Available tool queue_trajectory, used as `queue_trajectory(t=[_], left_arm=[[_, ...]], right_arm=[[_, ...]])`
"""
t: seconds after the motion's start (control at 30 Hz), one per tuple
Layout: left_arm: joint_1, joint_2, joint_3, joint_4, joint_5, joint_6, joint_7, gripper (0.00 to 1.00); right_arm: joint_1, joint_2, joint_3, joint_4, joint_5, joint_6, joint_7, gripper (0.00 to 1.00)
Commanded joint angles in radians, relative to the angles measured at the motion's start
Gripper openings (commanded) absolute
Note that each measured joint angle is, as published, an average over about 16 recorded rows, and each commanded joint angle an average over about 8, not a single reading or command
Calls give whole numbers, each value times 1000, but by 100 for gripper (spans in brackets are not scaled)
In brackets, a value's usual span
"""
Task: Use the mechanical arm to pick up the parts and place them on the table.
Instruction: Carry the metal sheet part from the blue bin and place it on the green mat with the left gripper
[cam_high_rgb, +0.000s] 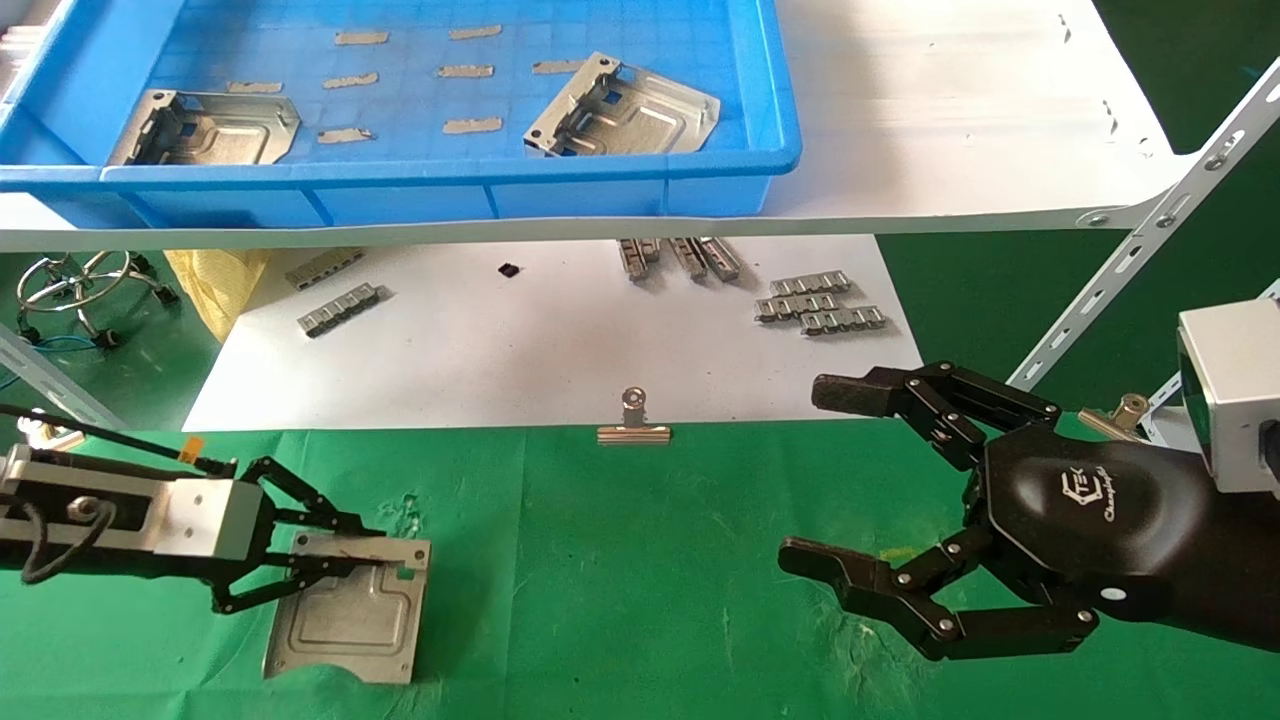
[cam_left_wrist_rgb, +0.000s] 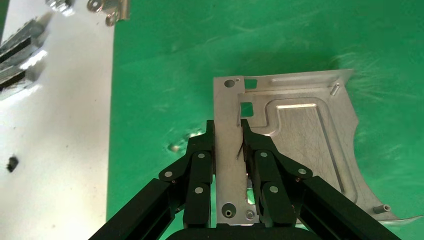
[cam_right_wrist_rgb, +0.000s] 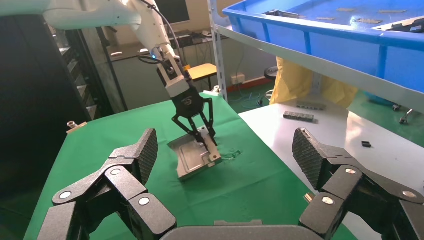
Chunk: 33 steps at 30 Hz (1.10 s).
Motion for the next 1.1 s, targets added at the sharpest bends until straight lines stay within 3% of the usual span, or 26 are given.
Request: queue_trajectory(t=[0.03,0.1,0.43,0.8,1.1], left_arm=[[0,15,2,36,-1,-6,21,92],[1,28,1,68,-4,-23,30,100],[0,54,-19,140,-35,13,46,100],[67,16,-122,132,-223,49,-239,100],[84,11,-133,122,-241,50,-255,100]], right_arm=[[0,0,0,0,0,0,0,100],[0,0,0,0,0,0,0,100],[0,0,0,0,0,0,0,100],[0,0,0,0,0,0,0,100],[0,0,0,0,0,0,0,100]])
